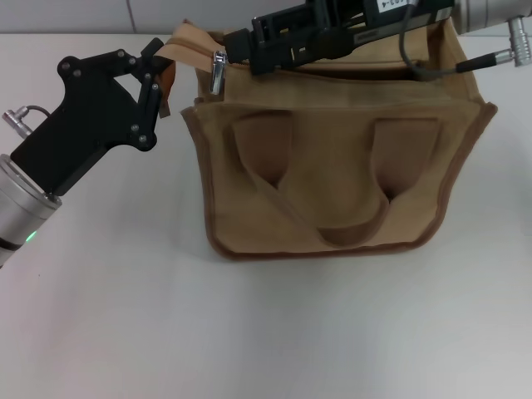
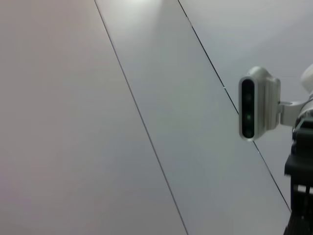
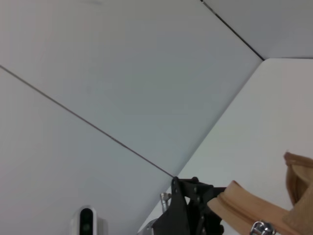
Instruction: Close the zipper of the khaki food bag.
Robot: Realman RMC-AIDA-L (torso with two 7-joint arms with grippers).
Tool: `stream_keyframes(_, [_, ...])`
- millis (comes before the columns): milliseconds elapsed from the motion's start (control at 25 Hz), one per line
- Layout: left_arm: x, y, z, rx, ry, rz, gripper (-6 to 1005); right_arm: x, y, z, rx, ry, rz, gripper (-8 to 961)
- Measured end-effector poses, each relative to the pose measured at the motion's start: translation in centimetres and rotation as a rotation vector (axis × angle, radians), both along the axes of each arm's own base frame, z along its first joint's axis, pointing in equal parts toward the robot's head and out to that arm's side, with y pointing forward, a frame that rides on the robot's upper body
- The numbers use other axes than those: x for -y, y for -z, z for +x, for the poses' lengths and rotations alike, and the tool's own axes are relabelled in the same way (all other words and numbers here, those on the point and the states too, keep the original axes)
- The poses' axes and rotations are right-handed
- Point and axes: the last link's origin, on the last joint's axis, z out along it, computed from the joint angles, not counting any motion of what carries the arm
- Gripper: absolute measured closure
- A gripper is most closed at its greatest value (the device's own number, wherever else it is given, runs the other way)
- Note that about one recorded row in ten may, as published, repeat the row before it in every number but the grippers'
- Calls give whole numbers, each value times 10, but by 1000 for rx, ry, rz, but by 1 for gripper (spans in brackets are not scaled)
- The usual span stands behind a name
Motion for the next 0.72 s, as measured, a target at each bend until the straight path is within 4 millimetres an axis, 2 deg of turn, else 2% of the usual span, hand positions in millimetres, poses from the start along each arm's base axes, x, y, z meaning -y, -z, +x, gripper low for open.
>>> stream_keyframes(720, [-2,0,7,13,30,-7,968,3,19,-5,23,25,-39,210])
